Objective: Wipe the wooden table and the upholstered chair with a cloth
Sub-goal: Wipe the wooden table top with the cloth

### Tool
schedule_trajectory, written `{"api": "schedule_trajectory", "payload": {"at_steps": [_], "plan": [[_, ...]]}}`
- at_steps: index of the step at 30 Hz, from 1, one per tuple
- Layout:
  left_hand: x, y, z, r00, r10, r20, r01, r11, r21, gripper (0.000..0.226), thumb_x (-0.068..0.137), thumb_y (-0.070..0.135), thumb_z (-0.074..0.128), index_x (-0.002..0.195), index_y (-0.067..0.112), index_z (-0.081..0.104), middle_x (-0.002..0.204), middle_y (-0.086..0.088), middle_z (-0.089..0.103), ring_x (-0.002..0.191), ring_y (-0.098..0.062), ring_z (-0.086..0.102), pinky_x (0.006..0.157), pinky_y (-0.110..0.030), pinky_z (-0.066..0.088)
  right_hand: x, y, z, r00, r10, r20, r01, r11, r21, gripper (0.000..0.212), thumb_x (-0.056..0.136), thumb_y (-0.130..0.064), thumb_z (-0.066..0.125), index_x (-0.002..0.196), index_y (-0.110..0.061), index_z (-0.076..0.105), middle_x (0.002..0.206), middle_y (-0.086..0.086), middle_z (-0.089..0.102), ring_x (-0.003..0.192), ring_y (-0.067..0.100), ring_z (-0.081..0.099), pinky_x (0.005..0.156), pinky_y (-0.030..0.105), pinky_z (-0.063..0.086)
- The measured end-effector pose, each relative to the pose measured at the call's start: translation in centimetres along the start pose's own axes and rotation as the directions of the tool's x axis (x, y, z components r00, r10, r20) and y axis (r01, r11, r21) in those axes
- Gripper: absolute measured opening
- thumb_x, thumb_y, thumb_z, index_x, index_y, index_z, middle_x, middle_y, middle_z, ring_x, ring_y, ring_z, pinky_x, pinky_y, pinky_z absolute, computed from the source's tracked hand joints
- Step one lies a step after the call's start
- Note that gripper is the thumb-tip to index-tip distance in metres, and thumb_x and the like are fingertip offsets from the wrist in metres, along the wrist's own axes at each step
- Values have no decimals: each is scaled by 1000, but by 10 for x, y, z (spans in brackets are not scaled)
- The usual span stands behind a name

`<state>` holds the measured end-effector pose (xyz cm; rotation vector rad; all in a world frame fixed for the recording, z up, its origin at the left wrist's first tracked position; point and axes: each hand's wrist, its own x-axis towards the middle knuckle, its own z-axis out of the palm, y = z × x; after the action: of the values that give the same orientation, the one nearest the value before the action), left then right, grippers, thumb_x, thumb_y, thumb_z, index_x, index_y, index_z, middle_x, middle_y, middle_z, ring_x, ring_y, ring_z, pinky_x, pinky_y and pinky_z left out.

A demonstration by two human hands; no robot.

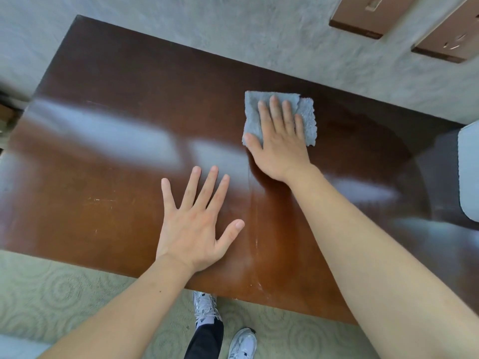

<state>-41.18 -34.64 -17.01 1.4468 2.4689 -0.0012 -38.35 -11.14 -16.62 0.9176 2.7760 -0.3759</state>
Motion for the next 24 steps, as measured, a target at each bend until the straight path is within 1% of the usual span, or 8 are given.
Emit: {"api": "schedule_trajectory", "payload": {"at_steps": [3, 8, 10, 12, 15, 19, 20, 24], "plan": [[0, 0, -1, 1000, 7, 10, -7, 1000, 3, 83, 95, 73, 8, 159, 22, 23, 168, -4, 17, 155, -31, 10, 114, -75, 7, -55, -8, 16, 998, -60, -25, 59, 998, -22, 73, 100, -56, 21, 159, -20, -2, 167, 4, -10, 152, 22, -17, 122, 46, -9], [0, 1, -3, 999, 4, 33, -4, 1000, 12, 83, 94, 73, 5, 160, 23, 21, 168, -3, 14, 155, -30, 8, 114, -74, 6, -170, -12, 44, 996, -90, -14, 89, 996, -21, 73, 100, -54, 31, 159, -17, 9, 167, 6, 2, 153, 25, -7, 122, 51, 6], [0, 2, -3, 999, -1, 33, 0, 1000, 19, 82, 95, 72, 5, 160, 23, 21, 168, -3, 14, 155, -31, 8, 114, -74, 6, -210, -12, 55, 995, -100, 8, 100, 995, -13, 72, 101, -53, 31, 159, -18, 9, 168, 6, 2, 154, 26, -3, 121, 52, 9], [1, 2, -3, 1000, 0, 29, -1, 1000, 17, 82, 95, 71, 6, 159, 23, 21, 168, -4, 15, 155, -31, 8, 114, -75, 7, -231, -9, 62, 993, -113, 26, 113, 993, -12, 71, 101, -55, 29, 159, -20, 8, 168, 4, 1, 154, 26, -1, 120, 51, 8], [1, 2, -1, 1000, 8, 22, -9, 1000, 19, 82, 96, 71, 8, 159, 21, 22, 168, -5, 16, 155, -33, 9, 112, -76, 8, -221, -4, 60, 989, -144, 28, 145, 989, -13, 71, 101, -57, 29, 159, -23, 9, 168, 1, 2, 154, 25, 0, 120, 50, 8], [2, 2, -1, 1000, 7, 10, -8, 1000, 18, 83, 95, 72, 11, 159, 20, 22, 168, -6, 16, 155, -33, 9, 112, -76, 8, -161, 4, 45, 990, -142, -12, 141, 989, -39, 73, 98, -62, 29, 159, -25, 15, 167, 1, 8, 154, 22, -1, 123, 48, 7], [2, 2, -1, 1000, 6, 9, -6, 1000, 22, 84, 95, 73, 13, 159, 20, 22, 168, -6, 16, 155, -33, 9, 112, -76, 9, -140, 7, 40, 992, -127, -19, 126, 991, -41, 74, 97, -63, 28, 159, -26, 14, 167, 0, 8, 154, 21, -2, 123, 47, 5], [3, 3, -1, 1000, -2, 5, 2, 999, 36, 88, 91, 76, 18, 159, 21, 22, 168, -6, 17, 155, -33, 9, 111, -76, 9, -49, 18, 16, 998, -59, -21, 58, 997, -54, 74, 97, -66, 21, 159, -28, 3, 167, -1, -3, 153, 20, -10, 123, 43, -6]]}}
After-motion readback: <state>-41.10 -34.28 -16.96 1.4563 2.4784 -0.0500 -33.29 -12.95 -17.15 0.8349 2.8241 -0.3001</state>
